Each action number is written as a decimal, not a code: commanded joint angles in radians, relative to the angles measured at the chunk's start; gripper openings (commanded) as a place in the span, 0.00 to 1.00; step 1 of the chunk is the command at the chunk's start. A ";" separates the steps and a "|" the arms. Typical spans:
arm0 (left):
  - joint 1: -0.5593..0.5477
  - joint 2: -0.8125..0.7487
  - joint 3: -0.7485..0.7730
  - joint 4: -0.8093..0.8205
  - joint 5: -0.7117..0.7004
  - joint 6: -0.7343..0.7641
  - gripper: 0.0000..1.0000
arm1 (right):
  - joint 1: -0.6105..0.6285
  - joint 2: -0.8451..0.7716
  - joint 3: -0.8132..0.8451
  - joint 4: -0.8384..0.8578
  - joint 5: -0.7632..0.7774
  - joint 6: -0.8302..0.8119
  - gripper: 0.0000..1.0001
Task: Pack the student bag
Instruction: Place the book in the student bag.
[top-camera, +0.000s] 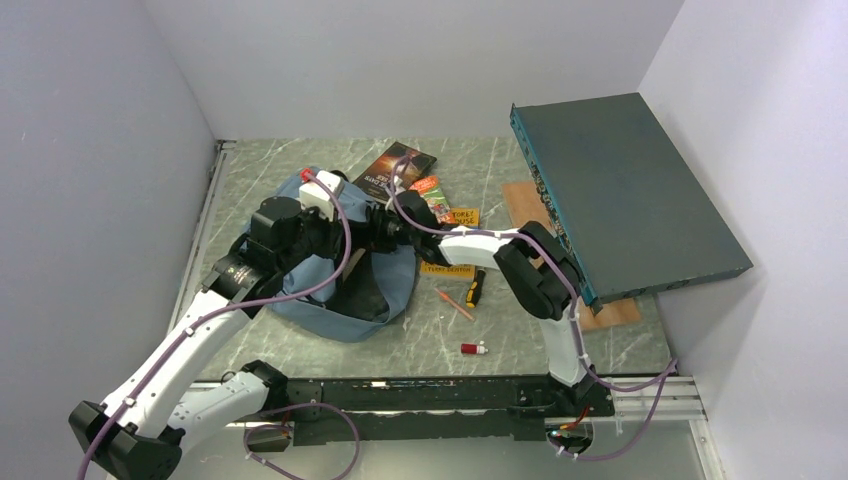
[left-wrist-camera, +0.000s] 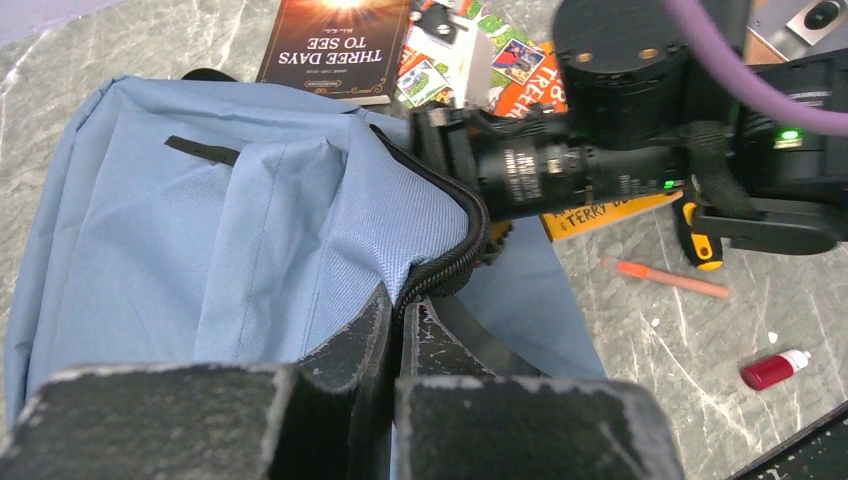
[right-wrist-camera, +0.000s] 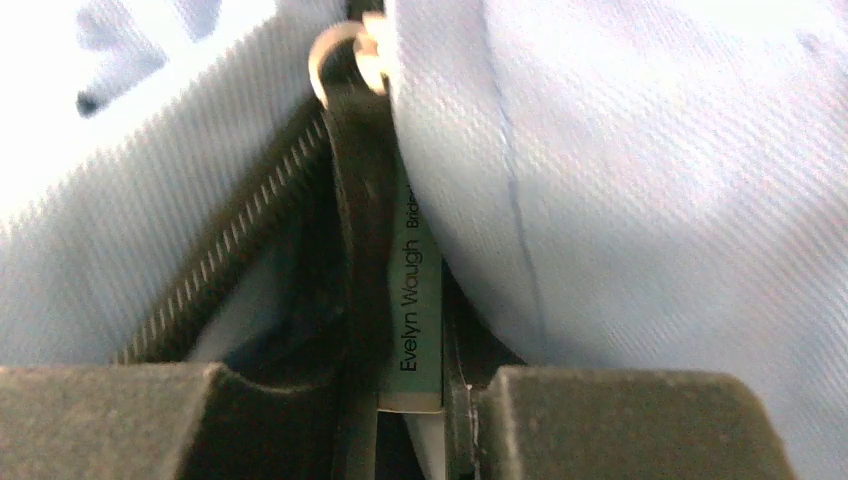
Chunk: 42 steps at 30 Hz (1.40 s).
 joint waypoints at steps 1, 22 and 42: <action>0.001 -0.025 0.004 0.093 0.059 0.029 0.00 | 0.023 0.091 0.157 0.142 0.106 0.028 0.00; 0.000 0.026 0.024 0.020 -0.128 0.026 0.00 | 0.017 -0.180 0.125 -0.403 0.277 -0.442 0.77; 0.000 0.015 0.034 0.011 -0.085 0.014 0.00 | -0.166 0.058 0.617 -0.733 0.777 -0.224 0.91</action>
